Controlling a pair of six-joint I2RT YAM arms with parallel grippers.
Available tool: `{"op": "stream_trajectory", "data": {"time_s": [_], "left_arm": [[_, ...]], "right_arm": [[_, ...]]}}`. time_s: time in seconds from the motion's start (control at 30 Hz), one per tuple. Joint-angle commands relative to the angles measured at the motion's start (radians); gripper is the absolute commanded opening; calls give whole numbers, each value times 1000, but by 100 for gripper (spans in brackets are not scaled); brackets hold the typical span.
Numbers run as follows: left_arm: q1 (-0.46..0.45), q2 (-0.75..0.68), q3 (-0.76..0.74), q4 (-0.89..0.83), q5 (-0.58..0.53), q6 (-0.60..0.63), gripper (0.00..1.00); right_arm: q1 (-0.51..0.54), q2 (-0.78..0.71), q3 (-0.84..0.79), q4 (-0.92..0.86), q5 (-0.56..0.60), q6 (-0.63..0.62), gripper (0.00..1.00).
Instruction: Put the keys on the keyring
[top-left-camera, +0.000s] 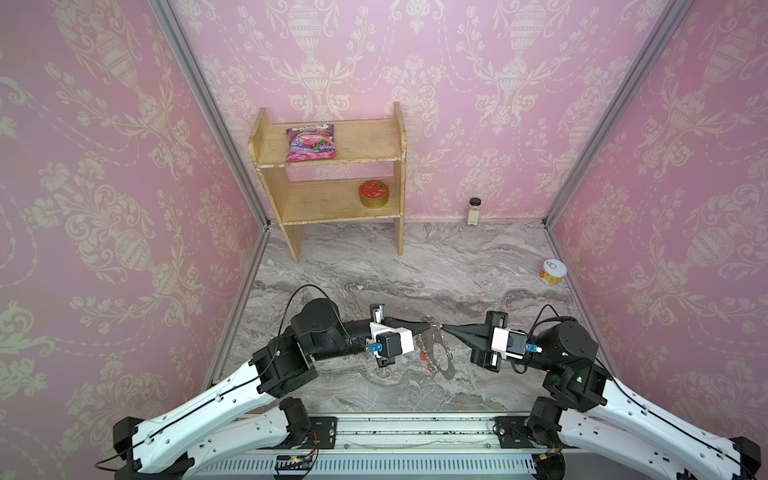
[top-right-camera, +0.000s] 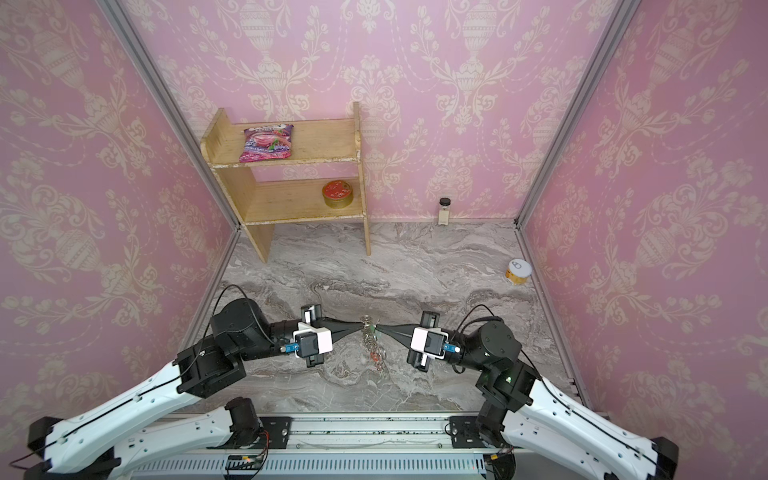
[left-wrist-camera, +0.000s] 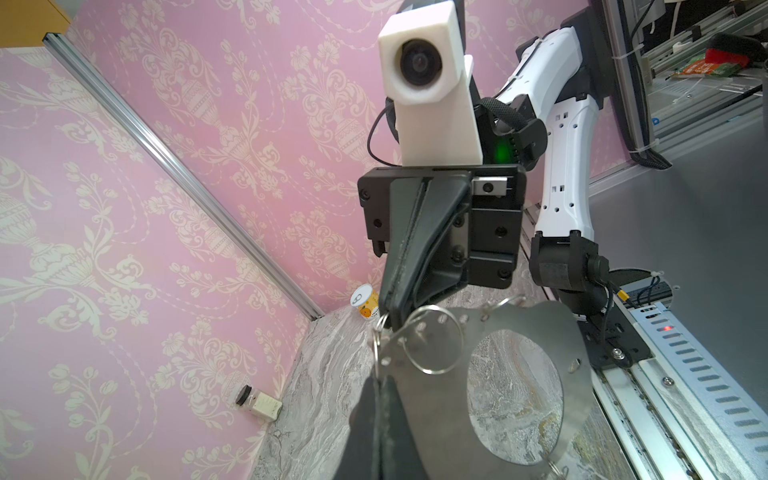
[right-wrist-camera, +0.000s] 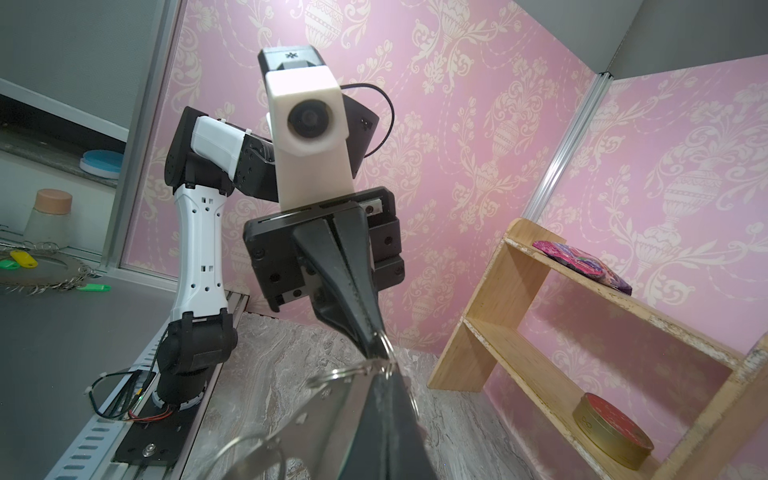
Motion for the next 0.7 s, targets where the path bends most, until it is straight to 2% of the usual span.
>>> {"op": "stream_trajectory", "data": {"time_s": [0.0, 0.67], "left_arm": [[-6, 11, 38, -17, 38, -9, 0], [-6, 52, 84, -89, 18, 1, 0]], "right_arm": [[-6, 2, 38, 31, -26, 27, 0], [-8, 1, 72, -31, -79, 14, 0]]}}
